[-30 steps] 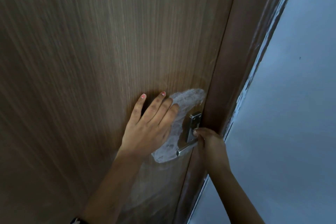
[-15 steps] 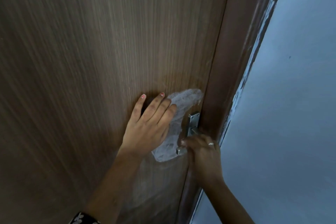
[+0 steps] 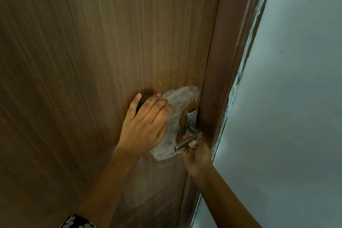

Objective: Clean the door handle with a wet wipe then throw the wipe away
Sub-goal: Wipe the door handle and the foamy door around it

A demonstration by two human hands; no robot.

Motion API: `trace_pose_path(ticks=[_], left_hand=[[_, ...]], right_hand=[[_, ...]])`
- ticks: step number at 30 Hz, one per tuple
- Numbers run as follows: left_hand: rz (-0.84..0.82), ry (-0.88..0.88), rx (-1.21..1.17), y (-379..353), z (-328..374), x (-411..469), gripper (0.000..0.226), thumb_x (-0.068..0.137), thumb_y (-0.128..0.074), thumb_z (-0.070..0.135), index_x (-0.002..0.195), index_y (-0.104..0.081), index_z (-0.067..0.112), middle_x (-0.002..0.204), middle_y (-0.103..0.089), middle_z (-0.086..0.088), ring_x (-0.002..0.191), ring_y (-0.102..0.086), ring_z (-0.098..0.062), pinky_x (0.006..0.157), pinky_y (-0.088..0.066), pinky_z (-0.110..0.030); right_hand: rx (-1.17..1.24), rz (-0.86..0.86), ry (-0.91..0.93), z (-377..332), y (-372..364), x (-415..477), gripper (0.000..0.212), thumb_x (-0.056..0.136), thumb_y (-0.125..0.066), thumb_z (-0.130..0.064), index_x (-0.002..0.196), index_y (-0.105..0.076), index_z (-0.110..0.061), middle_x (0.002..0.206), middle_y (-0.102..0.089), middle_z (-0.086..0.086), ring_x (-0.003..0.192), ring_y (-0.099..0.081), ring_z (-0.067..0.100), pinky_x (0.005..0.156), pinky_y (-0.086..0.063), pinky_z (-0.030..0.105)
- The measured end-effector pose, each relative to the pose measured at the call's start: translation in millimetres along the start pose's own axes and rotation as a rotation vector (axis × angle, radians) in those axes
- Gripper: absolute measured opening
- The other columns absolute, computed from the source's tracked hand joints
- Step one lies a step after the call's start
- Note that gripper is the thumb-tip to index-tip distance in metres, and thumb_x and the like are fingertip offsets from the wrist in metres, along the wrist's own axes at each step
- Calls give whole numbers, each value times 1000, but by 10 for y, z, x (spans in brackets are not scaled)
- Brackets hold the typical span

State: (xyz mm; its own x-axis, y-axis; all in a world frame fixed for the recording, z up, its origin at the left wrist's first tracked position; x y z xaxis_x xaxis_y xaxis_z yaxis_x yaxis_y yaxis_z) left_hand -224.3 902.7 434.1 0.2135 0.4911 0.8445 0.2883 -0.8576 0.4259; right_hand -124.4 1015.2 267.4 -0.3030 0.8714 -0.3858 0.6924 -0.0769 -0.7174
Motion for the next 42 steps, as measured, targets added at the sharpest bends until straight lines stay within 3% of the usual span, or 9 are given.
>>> trace_pose_path(ticks=[4, 8, 11, 17, 22, 26, 34, 37, 42], left_hand=[[-58, 52, -185, 51, 53, -98, 29, 89, -53, 23, 112, -66, 12, 116, -67, -5, 123, -50, -22, 114, -24, -44], [-283, 109, -525, -30, 248, -309, 27, 93, -48, 24, 101, -71, 13, 100, -69, 0, 100, -61, -15, 90, -49, -26], [-515, 240, -705, -212, 320, -503, 17, 97, -54, 23, 100, -71, 19, 92, -69, 7, 85, -63, -8, 72, -52, -26], [-412, 217, -505, 10, 155, -575, 31, 92, -44, 29, 90, -73, 19, 81, -70, 7, 69, -65, -10, 54, -52, -25], [-110, 102, -215, 405, -222, -630, 28, 93, -51, 16, 92, -75, 2, 93, -73, -10, 90, -66, -29, 81, -49, -40], [-20, 69, -34, 519, -389, -619, 27, 94, -49, 17, 105, -73, 11, 113, -70, -5, 111, -59, -25, 104, -36, -45], [-32, 62, 268, 389, -504, -619, 49, 98, -47, 30, 146, -45, 21, 150, -42, 2, 140, -35, -19, 117, -18, -45], [-42, 67, 336, 346, -514, -619, 50, 99, -46, 32, 147, -43, 21, 154, -37, 2, 143, -31, -19, 118, -15, -45], [-35, 47, 343, 335, -511, -624, 51, 99, -45, 32, 149, -41, 19, 155, -35, 0, 144, -30, -21, 119, -14, -47]], right_hand=[[43, 6, -49, 181, -114, -139, 18, 97, -45, -13, 108, -57, -6, 90, -60, 12, 76, -59, 21, 65, -50, 32], [30, -29, -114, 392, -139, -327, 29, 99, -38, -17, 117, -54, 0, 106, -58, 19, 89, -59, 26, 73, -50, 32], [-19, -87, -140, 413, -111, -314, 31, 100, -34, -18, 87, -60, -7, 71, -67, 8, 61, -67, 15, 52, -56, 25], [-230, -18, 38, 224, 29, -149, 25, 94, -46, -5, 87, -70, -7, 85, -71, 10, 78, -68, 21, 67, -56, 32], [-148, 6, 77, 186, 76, -184, 44, 92, -46, -4, 63, -75, -18, 64, -71, 0, 62, -69, 11, 75, -55, 36], [-57, 9, 25, 394, 60, -365, 21, 95, -47, -7, 107, -62, 3, 95, -66, 16, 77, -68, 19, 70, -60, 32], [-566, -226, -176, 234, 19, -544, 5, 81, -68, -9, 83, -71, -12, 87, -74, 9, 86, -69, 24, 75, -58, 38], [-815, -312, 135, -131, -119, -599, 13, 85, -65, -22, 81, -76, -27, 86, -75, 0, 87, -70, 21, 80, -58, 37], [-1165, -267, 787, -816, -500, -808, 15, 88, -60, -23, 90, -72, -32, 88, -61, -19, 78, -59, -4, 70, -44, 2]])
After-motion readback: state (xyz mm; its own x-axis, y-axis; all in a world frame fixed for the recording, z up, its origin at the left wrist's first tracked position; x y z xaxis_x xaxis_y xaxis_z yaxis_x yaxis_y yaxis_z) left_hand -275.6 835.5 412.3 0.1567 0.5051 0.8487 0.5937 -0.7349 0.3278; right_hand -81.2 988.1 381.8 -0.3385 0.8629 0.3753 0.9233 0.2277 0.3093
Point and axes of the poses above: each hand's wrist, its own x-axis towards the middle knuckle, its own y-axis out of the back of the hand, z = x × y, the point moved 8 cm from there along x, towards the middle knuckle
